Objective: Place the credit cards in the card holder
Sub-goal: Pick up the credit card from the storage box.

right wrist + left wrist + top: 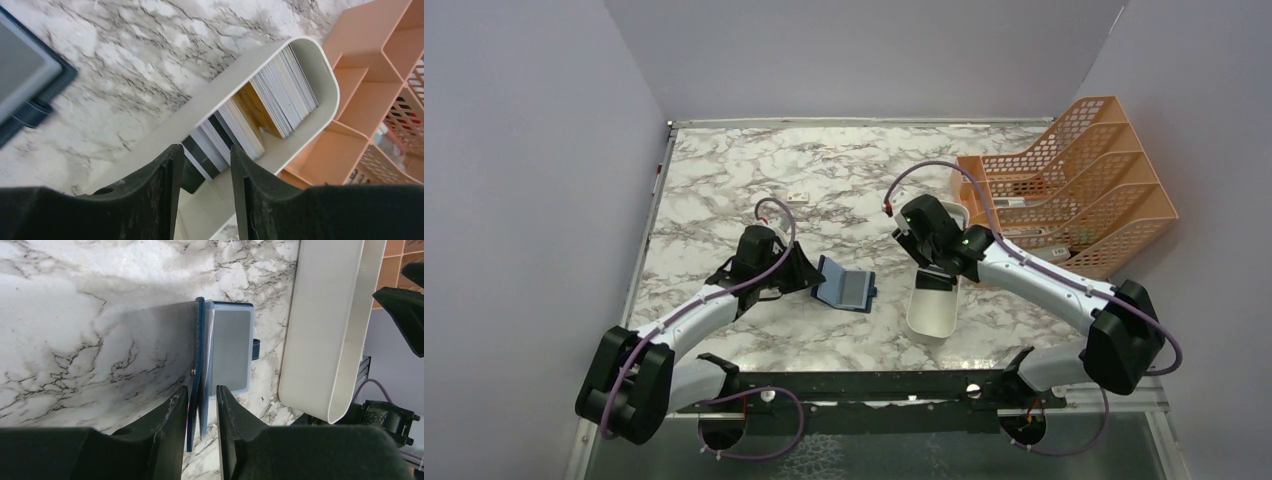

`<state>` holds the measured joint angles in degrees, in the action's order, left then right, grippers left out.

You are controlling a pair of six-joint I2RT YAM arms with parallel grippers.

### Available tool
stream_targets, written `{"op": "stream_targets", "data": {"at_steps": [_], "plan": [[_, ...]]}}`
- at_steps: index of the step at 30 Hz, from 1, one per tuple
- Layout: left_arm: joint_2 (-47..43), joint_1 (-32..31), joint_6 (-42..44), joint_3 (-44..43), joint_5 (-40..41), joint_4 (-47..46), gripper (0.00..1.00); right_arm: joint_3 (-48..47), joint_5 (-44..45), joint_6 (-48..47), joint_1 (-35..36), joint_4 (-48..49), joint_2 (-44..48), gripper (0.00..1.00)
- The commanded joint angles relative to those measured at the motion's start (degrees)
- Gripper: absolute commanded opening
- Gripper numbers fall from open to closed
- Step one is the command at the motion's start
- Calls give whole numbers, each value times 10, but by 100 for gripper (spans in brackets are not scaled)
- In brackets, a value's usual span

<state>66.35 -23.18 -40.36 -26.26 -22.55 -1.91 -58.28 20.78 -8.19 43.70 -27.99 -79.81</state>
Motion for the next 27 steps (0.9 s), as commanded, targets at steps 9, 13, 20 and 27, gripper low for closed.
{"op": "stream_targets", "data": {"at_steps": [9, 13, 20, 27], "plan": [[-13, 17, -1, 0, 16, 52, 34, 80, -26, -189, -43, 7, 81, 52], [-14, 19, 3, 0, 10, 55, 37, 97, -34, -201, -49, 12, 73, 57], [-23, 22, 5, 5, -1, 64, 40, 145, -6, -251, -53, 94, 36, 57], [-35, 23, 4, 8, -27, 57, 40, 175, -2, -293, -53, 174, 30, 57]]}}
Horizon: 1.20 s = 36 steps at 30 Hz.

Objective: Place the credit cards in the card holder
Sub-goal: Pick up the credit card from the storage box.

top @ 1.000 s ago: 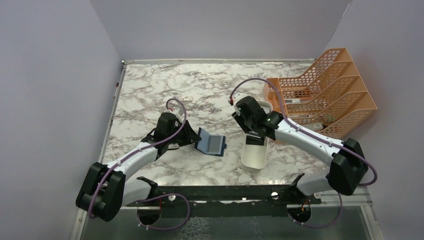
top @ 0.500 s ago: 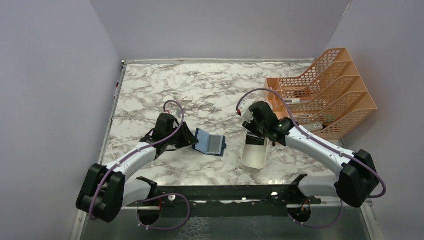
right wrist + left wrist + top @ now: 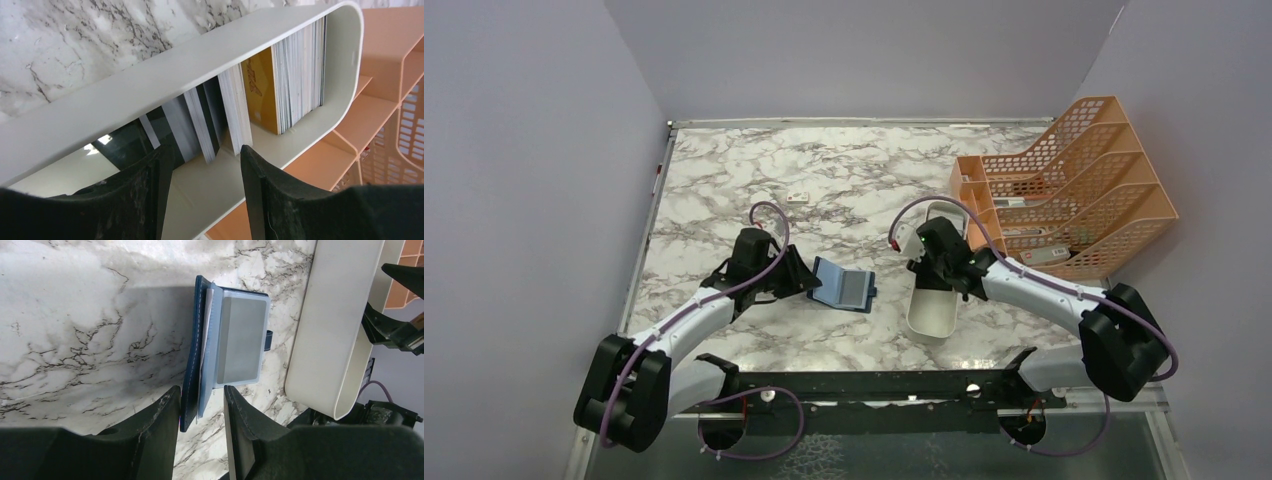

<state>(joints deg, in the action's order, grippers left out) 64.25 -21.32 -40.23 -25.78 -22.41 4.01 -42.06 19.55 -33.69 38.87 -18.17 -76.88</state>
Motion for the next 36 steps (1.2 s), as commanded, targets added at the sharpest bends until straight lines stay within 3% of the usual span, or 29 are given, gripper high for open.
{"op": "stream_targets", "data": {"at_steps": [1, 17, 36], "plan": [[-15, 5, 3, 4, -32, -2, 40, 22, 12, -48, -4, 91, 1, 57], [-24, 5, 0, 10, -60, -16, 41, 69, 56, -100, -13, 253, -27, 54], [-36, 5, -3, 12, -61, -17, 41, 41, 13, -92, -61, 259, -54, 52]]}}
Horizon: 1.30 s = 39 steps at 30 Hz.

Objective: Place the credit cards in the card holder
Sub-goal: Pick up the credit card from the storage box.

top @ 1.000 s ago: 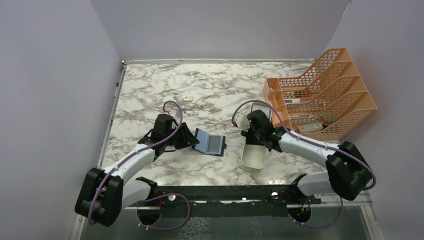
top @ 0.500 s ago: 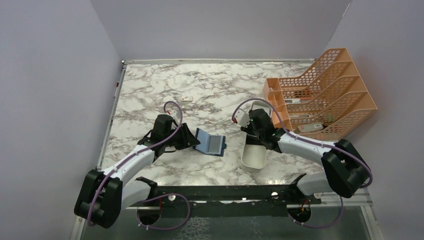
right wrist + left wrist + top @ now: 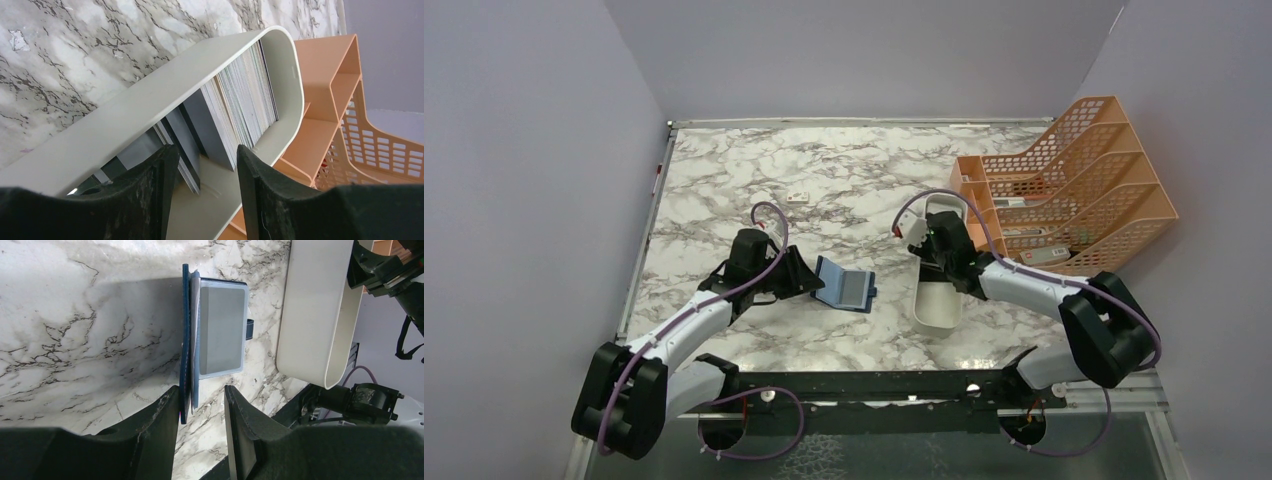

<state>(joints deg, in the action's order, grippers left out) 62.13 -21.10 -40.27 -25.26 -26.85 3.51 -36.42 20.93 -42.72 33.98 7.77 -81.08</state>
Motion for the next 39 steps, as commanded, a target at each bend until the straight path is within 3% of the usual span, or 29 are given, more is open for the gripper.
{"op": "stream_targets", "data": {"at_steps": [1, 9, 15, 31, 39], "plan": [[-16, 2, -2, 5, -17, -11, 41, -19, -4, 2, -12, -5, -8, 52], [-17, 3, 1, 0, -14, -4, 41, -26, -46, 20, -20, -24, 28, 52], [-21, 2, 0, 2, -15, -4, 41, -24, -59, 5, -33, -16, 2, 53], [-24, 3, 1, 0, -17, -5, 41, 1, -102, -27, -68, 96, -40, 52], [-24, 3, 1, 2, -13, -5, 41, -10, -101, -34, -82, 104, -48, 49]]}}
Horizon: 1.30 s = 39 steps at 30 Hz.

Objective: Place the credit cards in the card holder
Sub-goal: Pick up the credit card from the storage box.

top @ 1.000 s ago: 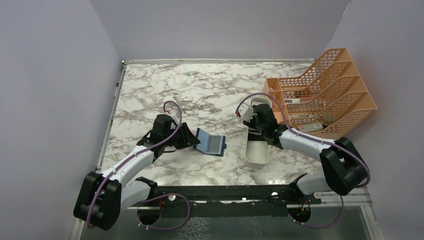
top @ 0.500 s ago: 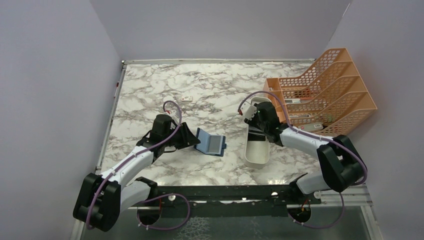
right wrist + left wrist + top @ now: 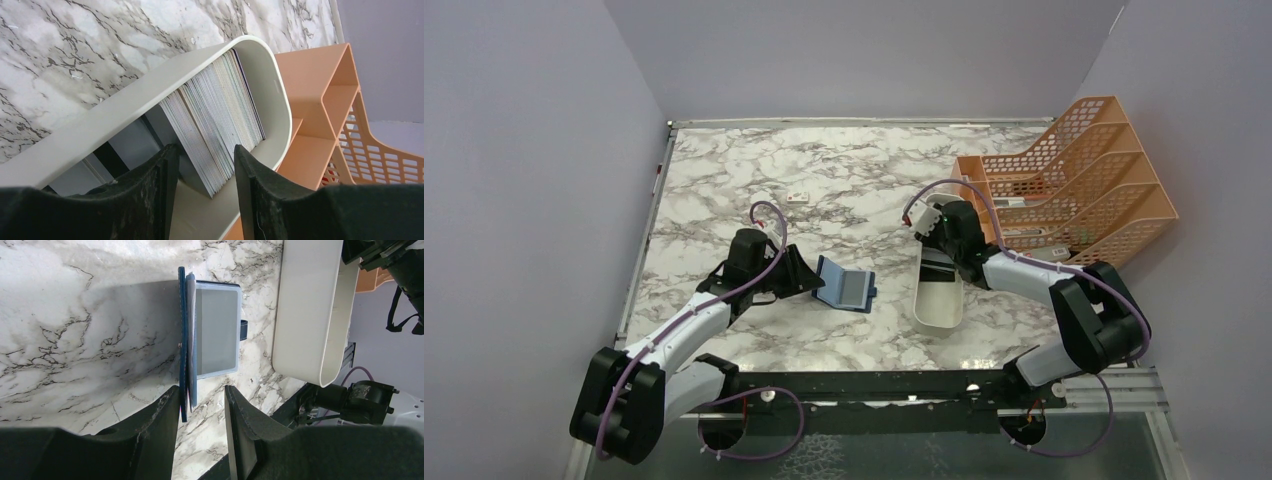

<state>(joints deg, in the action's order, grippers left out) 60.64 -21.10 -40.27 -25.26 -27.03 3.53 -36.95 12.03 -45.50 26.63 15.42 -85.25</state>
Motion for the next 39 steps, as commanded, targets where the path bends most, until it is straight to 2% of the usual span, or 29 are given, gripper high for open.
{"op": "stream_targets", "data": {"at_steps": [1, 26, 28, 31, 35, 37, 39], "plan": [[-8, 3, 1, 2, -11, -5, 41, -5, -14, -6, -9, 27, -4, 47], [-10, 3, 2, 1, -9, -2, 41, -42, -33, 3, -26, -2, 12, 34], [-11, 3, 2, 2, -8, -2, 41, -43, -37, 4, -26, -3, 12, 30], [-10, 3, 2, 3, -7, -3, 40, -48, -41, 6, -26, -15, 9, 18], [-9, 3, 0, 3, -3, -3, 36, -59, -63, 22, -26, -77, 24, 6], [-10, 3, -1, 3, 3, 0, 31, -64, -79, 35, -26, -111, 42, 2], [-8, 3, -2, 3, 8, 2, 24, -68, -97, 47, -26, -138, 66, 1]]}}
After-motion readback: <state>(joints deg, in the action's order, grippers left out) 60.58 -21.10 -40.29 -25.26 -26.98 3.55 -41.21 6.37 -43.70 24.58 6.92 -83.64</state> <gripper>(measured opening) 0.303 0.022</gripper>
